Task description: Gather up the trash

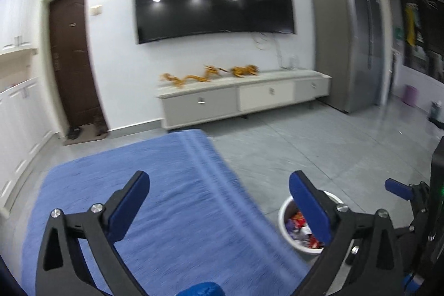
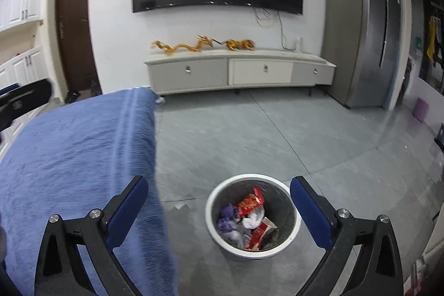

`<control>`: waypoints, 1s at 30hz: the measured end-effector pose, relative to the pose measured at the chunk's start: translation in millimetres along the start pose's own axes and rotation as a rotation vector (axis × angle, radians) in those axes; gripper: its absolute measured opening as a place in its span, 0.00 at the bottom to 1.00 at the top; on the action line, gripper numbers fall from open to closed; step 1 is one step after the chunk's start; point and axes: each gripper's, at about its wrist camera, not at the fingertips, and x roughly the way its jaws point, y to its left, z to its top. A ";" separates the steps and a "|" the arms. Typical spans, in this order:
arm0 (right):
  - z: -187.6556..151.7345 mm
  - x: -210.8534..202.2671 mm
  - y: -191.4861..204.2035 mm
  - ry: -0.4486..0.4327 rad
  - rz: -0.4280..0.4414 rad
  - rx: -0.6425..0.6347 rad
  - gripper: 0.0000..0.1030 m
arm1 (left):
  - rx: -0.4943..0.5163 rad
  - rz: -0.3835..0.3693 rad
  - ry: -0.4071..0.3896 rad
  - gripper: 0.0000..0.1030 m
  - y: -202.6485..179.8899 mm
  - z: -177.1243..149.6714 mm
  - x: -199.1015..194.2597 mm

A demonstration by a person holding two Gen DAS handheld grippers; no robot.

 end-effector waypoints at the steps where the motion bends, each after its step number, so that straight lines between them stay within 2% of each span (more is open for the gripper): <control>1: -0.7 -4.1 1.8 -0.006 0.008 0.001 1.00 | -0.007 0.020 -0.006 0.99 7.5 -3.5 -10.2; 6: -0.4 -31.8 13.9 -0.043 0.040 -0.001 1.00 | -0.032 0.094 -0.041 0.99 33.8 -15.5 -57.6; 17: -1.3 -99.5 40.7 -0.125 0.029 -0.034 1.00 | -0.067 0.123 -0.127 0.99 48.6 -25.1 -132.2; 23: 1.0 -119.3 55.7 -0.160 0.041 -0.064 1.00 | -0.099 0.169 -0.146 0.99 65.4 -30.5 -155.2; 30: 0.6 -128.2 67.3 -0.183 0.066 -0.086 1.00 | -0.117 0.216 -0.152 0.99 77.8 -32.9 -163.7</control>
